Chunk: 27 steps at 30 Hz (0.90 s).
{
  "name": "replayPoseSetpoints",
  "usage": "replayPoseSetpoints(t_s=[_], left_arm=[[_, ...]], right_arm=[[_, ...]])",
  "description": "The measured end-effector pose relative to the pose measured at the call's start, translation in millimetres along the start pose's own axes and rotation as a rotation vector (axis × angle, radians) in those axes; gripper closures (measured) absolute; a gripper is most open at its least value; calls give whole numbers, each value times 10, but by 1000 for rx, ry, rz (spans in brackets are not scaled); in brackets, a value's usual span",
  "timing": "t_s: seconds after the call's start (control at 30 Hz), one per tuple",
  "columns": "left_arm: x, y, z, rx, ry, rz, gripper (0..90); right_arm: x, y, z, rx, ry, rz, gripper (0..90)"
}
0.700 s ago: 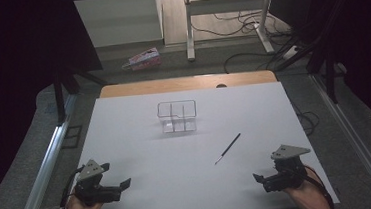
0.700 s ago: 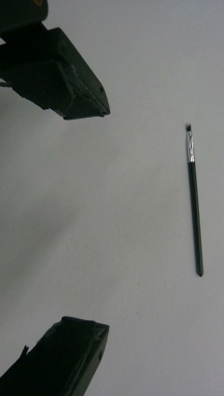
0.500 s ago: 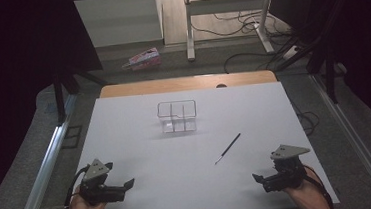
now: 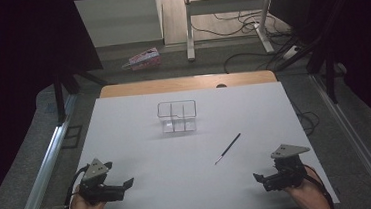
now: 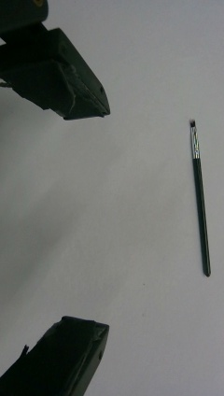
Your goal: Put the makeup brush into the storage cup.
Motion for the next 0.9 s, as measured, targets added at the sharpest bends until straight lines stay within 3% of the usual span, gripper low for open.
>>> replayPoseSetpoints(t_s=[0.43, 0.67, 0.9], left_arm=[[9, 13, 2, -12, -10, -22, 37], [22, 16, -3, -15, -1, -35, 37], [44, -4, -3, 10, 18, -29, 34]], right_arm=[[-3, 9, 33, -8, 25, 5, 0], [-6, 17, 78, -23, 86, 12, 0], [-38, -43, 95, -24, 143, -2, 0]])
Point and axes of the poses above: each handheld gripper's, and its own axes: x roughly forward along the jaws, z roughly out of its top, y roughly to its left, the point moved 4 cm from there along x, roughly forward along the jaws, and after that the axes turned 8 degrees about y, right-handed, at the moved point
